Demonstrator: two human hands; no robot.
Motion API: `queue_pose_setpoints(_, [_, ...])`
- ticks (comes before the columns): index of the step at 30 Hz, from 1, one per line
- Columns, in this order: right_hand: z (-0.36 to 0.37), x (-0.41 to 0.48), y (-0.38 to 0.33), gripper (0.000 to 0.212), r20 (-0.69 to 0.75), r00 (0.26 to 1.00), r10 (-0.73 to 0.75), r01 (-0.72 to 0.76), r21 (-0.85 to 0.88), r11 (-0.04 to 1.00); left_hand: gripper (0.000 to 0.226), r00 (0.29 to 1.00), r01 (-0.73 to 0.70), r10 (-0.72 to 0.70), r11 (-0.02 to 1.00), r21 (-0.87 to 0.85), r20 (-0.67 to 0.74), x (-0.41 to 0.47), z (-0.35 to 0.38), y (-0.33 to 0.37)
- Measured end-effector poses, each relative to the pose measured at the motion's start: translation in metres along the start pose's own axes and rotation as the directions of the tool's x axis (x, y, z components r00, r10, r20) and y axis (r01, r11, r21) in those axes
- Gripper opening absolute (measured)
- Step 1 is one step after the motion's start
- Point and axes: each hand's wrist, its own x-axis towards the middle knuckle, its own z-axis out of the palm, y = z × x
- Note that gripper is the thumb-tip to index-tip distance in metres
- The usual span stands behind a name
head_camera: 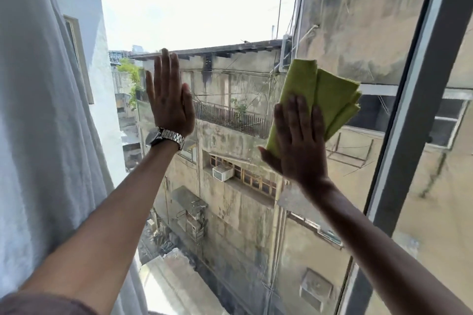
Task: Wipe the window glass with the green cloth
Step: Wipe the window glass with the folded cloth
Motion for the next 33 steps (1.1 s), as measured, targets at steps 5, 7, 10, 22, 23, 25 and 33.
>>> queue_pose_setpoints(5, [-0.007, 0.086, 0.042, 0.101, -0.037, 0.915, 0.401, -0.402, -0.04, 0.915, 0.059, 1.0, 0.013, -0.013, 1.0, 0.006, -0.004, 0.0, 0.002, -0.003])
queue_pose_setpoints(7, [-0.008, 0.125, 0.03, 0.103, -0.095, 0.847, 0.523, -0.526, -0.01, 0.851, 0.059, 1.0, 0.013, -0.013, 1.0, 0.011, -0.003, -0.001, 0.005, -0.002])
queue_pose_setpoints(10, [-0.003, 0.147, -0.013, 0.102, -0.145, 0.818, 0.557, -0.553, 0.07, 0.83, 0.059, 1.0, 0.001, -0.001, 1.0, 0.023, -0.016, -0.001, 0.006, -0.003])
queue_pose_setpoints(22, [0.009, 0.093, -0.035, 0.09, -0.095, 0.967, 0.237, -0.235, 0.039, 0.971, 0.058, 1.0, -0.004, 0.004, 1.0, 0.002, -0.01, 0.0, 0.005, -0.004])
queue_pose_setpoints(23, [0.008, 0.113, -0.028, 0.09, -0.127, 0.94, 0.317, -0.317, 0.022, 0.948, 0.058, 1.0, -0.005, 0.005, 1.0, 0.003, -0.011, 0.0, 0.006, -0.005])
queue_pose_setpoints(25, [0.002, 0.153, -0.019, 0.093, -0.174, 0.875, 0.451, -0.452, 0.035, 0.891, 0.058, 1.0, -0.011, 0.011, 1.0, 0.008, -0.016, 0.0, 0.007, -0.007])
queue_pose_setpoints(33, [0.006, 0.059, -0.058, 0.106, 0.041, 0.971, 0.236, -0.238, 0.048, 0.97, 0.06, 1.0, 0.006, -0.006, 1.0, 0.02, 0.016, 0.0, 0.007, -0.008])
